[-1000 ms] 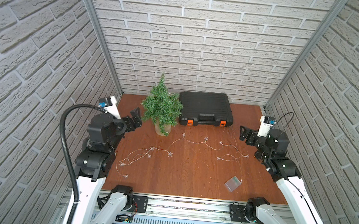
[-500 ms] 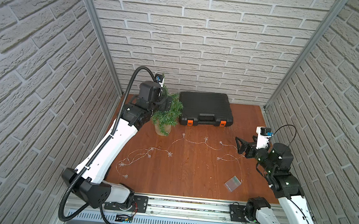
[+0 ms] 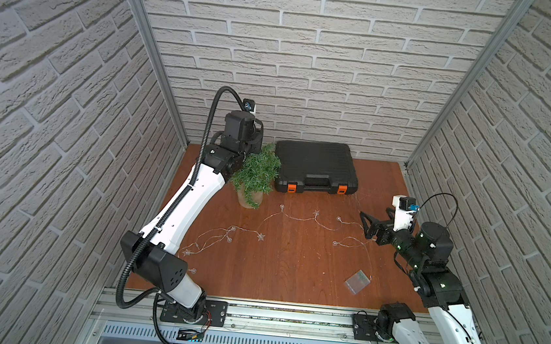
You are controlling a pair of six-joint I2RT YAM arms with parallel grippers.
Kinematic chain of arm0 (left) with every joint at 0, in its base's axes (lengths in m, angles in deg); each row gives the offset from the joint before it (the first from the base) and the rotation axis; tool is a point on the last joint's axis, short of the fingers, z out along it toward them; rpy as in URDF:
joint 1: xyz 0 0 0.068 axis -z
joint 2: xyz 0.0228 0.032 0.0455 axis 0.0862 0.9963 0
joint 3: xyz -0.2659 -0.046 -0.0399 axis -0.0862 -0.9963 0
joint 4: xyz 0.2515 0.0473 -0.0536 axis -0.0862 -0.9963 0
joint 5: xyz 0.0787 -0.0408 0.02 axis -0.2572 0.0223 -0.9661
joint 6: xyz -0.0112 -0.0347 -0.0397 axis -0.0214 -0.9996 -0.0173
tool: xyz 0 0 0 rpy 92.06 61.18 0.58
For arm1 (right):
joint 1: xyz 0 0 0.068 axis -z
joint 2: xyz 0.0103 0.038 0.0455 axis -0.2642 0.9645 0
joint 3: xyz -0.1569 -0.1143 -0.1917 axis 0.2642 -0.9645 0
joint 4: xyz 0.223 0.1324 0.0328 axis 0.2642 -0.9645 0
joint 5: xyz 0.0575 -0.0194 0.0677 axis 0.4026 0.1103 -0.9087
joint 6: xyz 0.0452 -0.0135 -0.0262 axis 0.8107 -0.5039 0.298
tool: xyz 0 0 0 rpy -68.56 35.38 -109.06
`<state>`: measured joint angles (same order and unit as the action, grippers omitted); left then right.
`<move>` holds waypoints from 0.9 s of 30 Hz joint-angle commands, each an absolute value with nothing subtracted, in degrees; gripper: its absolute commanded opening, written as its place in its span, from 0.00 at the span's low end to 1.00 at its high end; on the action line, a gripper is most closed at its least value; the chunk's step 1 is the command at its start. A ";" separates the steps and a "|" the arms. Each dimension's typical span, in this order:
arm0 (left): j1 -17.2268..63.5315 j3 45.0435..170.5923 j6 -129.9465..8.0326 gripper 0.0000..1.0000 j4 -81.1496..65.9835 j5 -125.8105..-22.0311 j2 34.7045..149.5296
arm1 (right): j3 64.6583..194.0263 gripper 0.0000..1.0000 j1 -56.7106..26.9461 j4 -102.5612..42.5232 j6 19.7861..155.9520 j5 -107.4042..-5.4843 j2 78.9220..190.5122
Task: Wrap string light around the christmas tree
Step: Pick up the Christmas tree at the center of the board.
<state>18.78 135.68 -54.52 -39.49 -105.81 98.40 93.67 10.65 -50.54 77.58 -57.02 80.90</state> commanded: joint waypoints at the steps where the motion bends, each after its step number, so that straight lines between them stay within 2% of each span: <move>1: 18.41 139.02 -54.69 0.22 -38.66 -106.18 98.25 | 94.81 0.99 10.31 -48.73 77.63 -57.89 81.36; 2: 18.41 139.17 -54.24 0.22 -38.54 -106.19 98.13 | 95.14 0.99 10.31 -48.79 78.14 -57.85 81.69; 6: 17.77 141.48 -52.28 0.00 -40.59 -106.33 98.32 | 98.16 0.97 10.31 -49.69 81.24 -57.76 83.57; 16: 18.03 151.16 -50.80 0.00 -44.00 -103.88 98.17 | 101.07 0.94 10.15 -50.85 82.80 -59.18 84.93; 24: 23.64 152.63 -54.46 0.00 -49.35 -100.58 92.90 | 102.59 0.93 9.83 -52.68 83.43 -61.37 86.02; 27: 28.44 150.96 -53.73 0.00 -51.59 -100.46 90.65 | 103.49 0.90 9.56 -53.45 84.52 -61.65 86.84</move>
